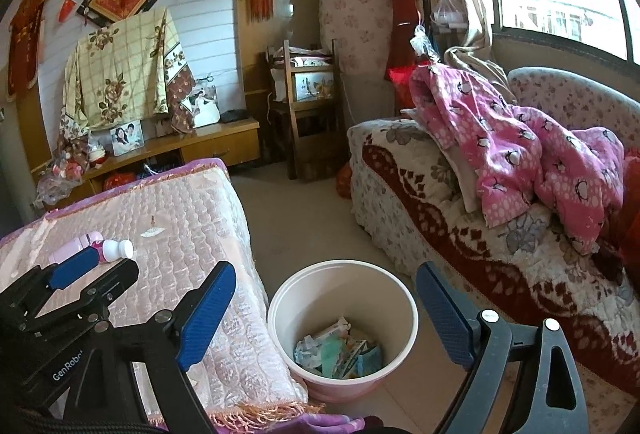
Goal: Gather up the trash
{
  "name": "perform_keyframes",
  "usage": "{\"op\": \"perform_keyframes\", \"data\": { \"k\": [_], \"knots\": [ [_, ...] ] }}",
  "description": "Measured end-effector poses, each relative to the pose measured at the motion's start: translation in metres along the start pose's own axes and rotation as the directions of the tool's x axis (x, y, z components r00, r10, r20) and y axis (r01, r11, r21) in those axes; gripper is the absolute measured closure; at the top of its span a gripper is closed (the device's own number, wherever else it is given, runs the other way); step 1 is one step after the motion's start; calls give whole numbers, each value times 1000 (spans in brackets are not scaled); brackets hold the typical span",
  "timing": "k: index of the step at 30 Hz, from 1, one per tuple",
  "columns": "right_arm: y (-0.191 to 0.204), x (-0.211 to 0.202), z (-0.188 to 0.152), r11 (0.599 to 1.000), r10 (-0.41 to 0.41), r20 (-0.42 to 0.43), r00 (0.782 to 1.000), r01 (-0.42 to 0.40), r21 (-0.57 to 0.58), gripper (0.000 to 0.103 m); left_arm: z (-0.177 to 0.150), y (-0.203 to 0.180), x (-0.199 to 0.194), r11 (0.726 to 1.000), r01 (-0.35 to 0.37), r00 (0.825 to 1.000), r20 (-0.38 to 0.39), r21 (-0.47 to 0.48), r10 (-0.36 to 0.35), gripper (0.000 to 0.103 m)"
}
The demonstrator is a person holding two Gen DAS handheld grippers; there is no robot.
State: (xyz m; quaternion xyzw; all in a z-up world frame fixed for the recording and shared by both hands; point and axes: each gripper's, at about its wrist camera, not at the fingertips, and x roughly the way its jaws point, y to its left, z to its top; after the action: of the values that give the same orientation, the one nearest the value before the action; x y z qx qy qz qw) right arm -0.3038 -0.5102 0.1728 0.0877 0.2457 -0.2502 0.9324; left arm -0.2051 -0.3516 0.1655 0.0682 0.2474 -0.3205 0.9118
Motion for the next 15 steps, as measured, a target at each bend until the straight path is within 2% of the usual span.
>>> {"op": "perform_keyframes", "data": {
  "k": [15],
  "knots": [
    [5,1,-2,1000,3,-10,1000,-3,-8,13,-2,3,0,1000,-13,1000,4,11,13,47]
  ]
}}
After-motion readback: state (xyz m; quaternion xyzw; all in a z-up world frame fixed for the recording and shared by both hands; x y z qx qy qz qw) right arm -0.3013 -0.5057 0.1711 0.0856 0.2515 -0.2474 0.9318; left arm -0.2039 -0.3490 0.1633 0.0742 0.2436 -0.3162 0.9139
